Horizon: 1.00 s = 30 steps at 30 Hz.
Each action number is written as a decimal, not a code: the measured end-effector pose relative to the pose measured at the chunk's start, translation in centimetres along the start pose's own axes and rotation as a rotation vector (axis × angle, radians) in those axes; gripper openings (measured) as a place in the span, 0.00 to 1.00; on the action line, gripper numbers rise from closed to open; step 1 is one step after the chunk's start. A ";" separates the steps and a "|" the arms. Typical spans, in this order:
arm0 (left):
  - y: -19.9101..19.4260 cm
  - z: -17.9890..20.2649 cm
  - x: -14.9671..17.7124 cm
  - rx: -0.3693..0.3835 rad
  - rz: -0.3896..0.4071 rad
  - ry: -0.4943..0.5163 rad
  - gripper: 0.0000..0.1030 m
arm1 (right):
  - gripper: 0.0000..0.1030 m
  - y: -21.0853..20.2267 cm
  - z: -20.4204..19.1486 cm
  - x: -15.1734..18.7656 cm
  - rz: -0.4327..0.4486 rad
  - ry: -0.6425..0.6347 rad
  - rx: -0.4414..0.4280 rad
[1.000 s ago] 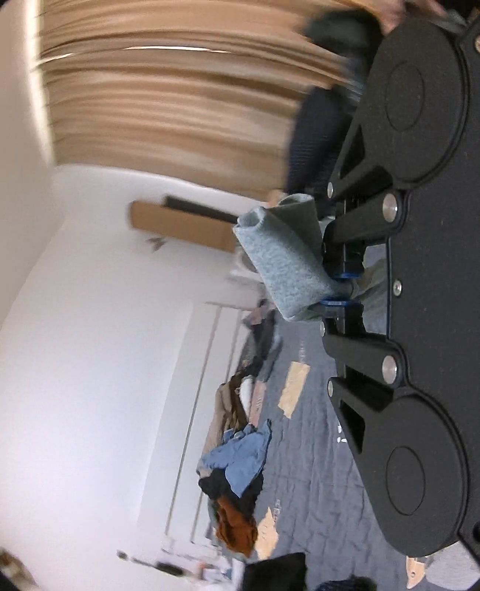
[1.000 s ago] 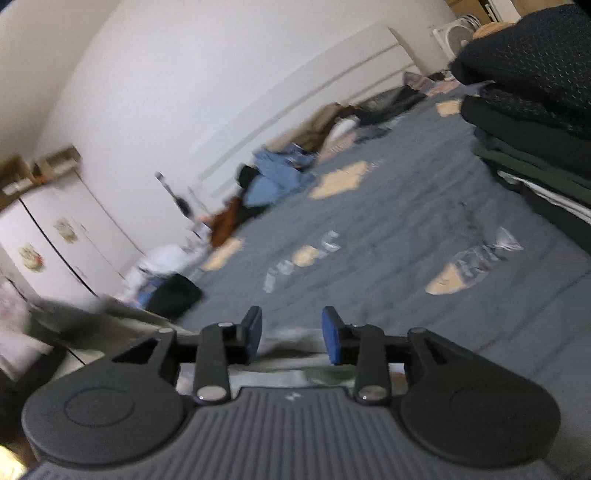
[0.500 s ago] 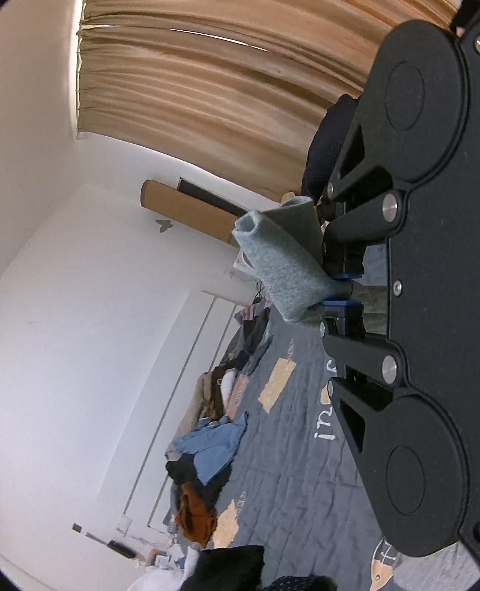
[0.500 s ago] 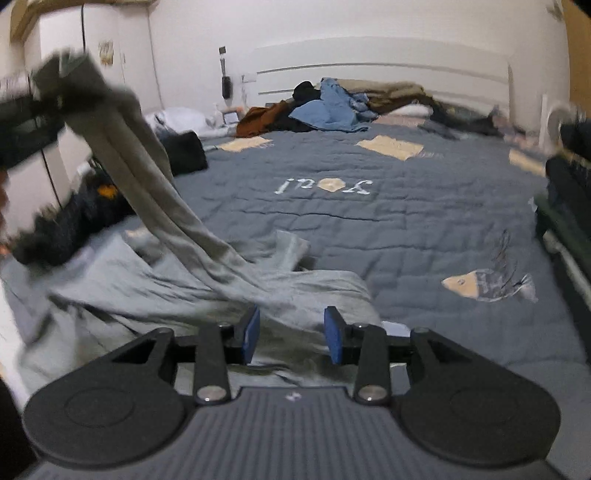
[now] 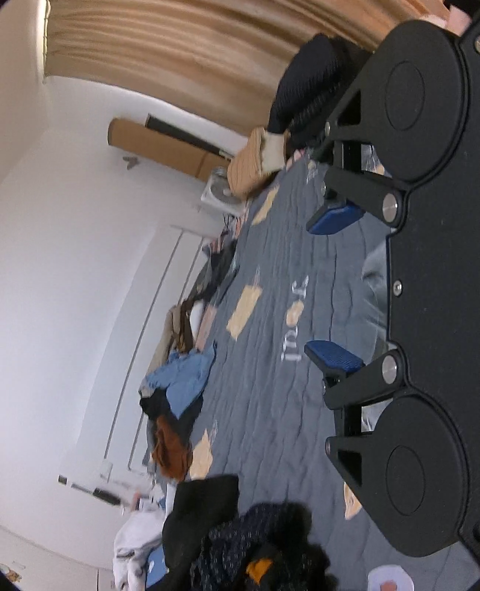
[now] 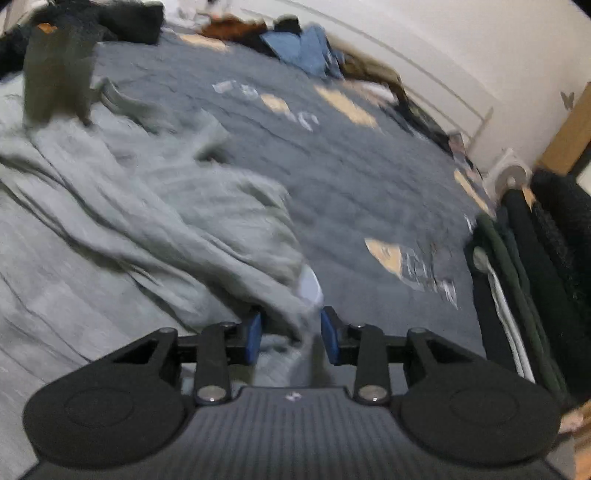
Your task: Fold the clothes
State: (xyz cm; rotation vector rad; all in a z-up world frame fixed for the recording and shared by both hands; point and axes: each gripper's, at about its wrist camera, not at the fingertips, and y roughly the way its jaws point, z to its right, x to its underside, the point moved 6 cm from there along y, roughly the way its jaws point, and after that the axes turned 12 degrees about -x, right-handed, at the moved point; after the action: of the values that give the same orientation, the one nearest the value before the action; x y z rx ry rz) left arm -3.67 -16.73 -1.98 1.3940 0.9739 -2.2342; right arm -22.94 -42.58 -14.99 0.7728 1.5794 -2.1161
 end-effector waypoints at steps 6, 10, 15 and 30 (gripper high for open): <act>1.1 0.4 1.7 0.015 -0.082 0.057 0.61 | 0.33 -1.4 1.3 -0.8 0.018 0.128 -0.074; 2.3 1.3 3.7 0.011 -0.142 0.135 0.61 | 0.36 -3.9 2.3 -2.1 0.132 0.290 -0.218; 3.8 2.7 6.4 -0.031 -0.180 0.307 0.61 | 0.37 -4.7 3.8 -3.2 0.254 0.476 -0.326; 9.9 -0.5 10.6 -0.236 -0.343 0.511 0.08 | 0.37 1.9 2.8 -3.9 0.188 0.641 -0.354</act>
State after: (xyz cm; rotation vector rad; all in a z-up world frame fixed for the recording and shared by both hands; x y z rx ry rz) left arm -2.40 -22.57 -15.22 1.8374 1.6962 -1.9147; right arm -19.33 -45.86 -13.37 1.4913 2.0124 -1.4600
